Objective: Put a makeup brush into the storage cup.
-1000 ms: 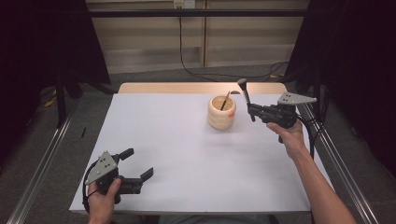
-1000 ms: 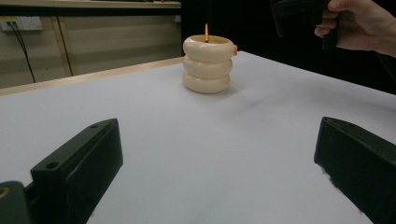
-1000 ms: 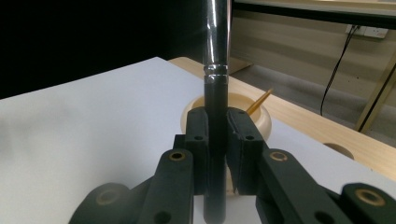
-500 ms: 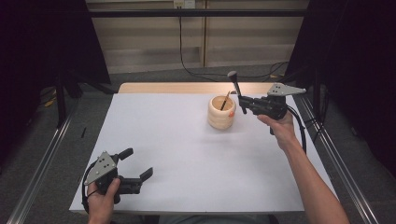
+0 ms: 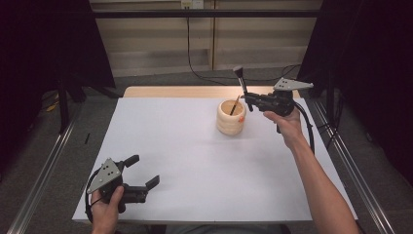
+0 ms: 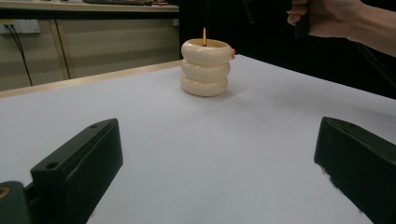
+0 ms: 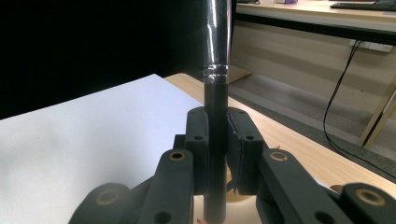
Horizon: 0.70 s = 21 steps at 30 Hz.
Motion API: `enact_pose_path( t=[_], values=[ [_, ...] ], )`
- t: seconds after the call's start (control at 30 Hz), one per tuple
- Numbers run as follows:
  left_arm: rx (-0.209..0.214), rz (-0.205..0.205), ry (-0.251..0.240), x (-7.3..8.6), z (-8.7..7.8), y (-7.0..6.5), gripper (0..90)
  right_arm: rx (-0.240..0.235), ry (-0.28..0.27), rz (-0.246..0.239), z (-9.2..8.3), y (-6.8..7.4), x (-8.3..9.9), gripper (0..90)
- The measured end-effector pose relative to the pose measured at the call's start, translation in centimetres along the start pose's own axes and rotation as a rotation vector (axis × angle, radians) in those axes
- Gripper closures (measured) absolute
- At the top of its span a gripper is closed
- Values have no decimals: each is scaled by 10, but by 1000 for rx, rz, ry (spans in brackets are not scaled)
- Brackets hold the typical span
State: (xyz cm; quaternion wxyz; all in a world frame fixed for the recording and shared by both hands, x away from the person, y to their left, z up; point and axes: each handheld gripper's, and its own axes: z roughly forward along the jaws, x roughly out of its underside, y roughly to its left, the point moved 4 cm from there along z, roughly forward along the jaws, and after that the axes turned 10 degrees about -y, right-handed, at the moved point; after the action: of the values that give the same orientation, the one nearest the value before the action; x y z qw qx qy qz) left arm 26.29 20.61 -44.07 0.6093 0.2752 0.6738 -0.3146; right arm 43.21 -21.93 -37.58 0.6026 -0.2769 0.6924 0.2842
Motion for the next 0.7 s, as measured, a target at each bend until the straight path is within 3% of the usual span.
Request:
enact_pose_path(
  t=[0.43,0.7],
  values=[
    [1,-4,1,0,0,0,12,-4,13,0,27,-5,-8,799],
    [2,0,1,0,0,0,12,11,27,12,41,-9,-2,798]
  ],
)
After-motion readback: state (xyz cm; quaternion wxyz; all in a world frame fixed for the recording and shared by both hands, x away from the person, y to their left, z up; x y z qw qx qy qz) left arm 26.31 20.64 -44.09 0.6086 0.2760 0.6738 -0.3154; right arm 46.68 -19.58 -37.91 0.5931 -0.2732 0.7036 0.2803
